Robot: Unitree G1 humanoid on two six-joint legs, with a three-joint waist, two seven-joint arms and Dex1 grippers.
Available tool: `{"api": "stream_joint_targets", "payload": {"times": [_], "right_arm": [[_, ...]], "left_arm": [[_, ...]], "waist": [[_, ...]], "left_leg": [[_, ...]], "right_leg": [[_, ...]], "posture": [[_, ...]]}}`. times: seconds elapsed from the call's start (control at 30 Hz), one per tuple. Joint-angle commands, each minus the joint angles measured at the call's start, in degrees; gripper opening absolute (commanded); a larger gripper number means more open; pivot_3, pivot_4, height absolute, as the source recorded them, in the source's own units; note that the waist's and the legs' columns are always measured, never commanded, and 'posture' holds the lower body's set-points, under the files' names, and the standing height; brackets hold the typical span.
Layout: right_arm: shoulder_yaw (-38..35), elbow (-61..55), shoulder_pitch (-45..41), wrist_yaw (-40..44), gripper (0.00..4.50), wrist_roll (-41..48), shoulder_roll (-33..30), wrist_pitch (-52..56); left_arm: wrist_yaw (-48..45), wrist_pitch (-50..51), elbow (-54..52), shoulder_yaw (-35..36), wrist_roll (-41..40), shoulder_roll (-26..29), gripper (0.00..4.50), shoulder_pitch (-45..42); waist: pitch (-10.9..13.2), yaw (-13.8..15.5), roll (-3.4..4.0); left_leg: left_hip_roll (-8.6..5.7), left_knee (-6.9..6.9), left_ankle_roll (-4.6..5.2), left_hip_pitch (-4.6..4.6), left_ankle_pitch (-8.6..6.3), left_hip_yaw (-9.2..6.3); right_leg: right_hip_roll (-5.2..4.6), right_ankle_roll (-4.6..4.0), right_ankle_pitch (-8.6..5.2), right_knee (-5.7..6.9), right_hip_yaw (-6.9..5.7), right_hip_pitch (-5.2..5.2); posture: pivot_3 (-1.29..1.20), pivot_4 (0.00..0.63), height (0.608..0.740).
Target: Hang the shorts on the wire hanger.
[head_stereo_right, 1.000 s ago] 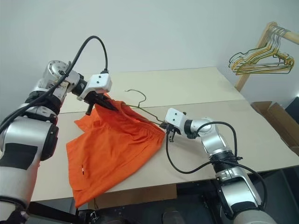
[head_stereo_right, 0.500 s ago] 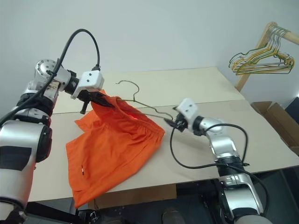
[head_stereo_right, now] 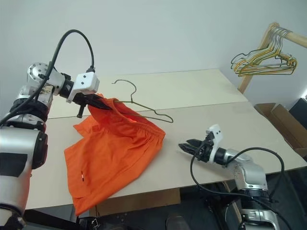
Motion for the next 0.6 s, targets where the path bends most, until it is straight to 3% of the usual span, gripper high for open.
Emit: {"api": "stream_joint_targets", "payload": {"times": [0.03, 0.3, 0.43, 0.6], "right_arm": [[1.79, -1.56, -2.11, -3.93, 3.45, 0.69, 3.24, 1.18], [3.29, 3.87, -5.82, -5.5, 3.45, 0.75, 7.13, 0.49], [0.34, 7.05, -8.5, -6.98, 2.25, 3.36, 8.88, 2.67], [1.33, 8.42, -9.75, -7.39, 0.36, 2.63, 9.43, 2.01]], "left_arm": [[-0.21, 0.24, -1.81, 0.63, -1.85, 0.76, 0.0, -0.74], [-0.21, 0.64, -2.14, 0.63, -2.31, 1.0, 0.0, -0.29], [-0.21, 0.83, -2.42, 0.66, -2.61, 1.07, 0.0, 0.02], [-0.21, 0.99, -2.74, 0.78, -2.86, 1.04, 0.0, 0.55]], "waist": [[0.0, 0.1, 0.0], [0.0, 0.89, 0.0], [0.0, 0.72, 0.0], [0.0, 0.7, 0.0]], "left_leg": [[0.0, 0.0, 0.0, -0.02, 0.0, -0.01], [-0.06, 0.22, 0.0, -0.21, 0.0, -0.13], [-0.07, 0.25, 0.0, -0.21, 0.0, -0.16], [-0.07, 0.24, 0.0, -0.25, 0.0, -0.23]], "right_leg": [[0.0, 0.01, 0.0, -0.01, 0.01, 0.0], [-0.03, 0.05, -0.03, 0.0, 0.01, -0.01], [-0.02, 0.05, -0.03, 0.04, 0.0, -0.01], [-0.02, 0.06, -0.03, 0.03, 0.0, -0.01]], "posture": [[-0.11, 0.0, 0.74], [-0.1, 0.0, 0.74], [-0.1, 0.0, 0.74], [-0.1, 0.0, 0.74]]}}
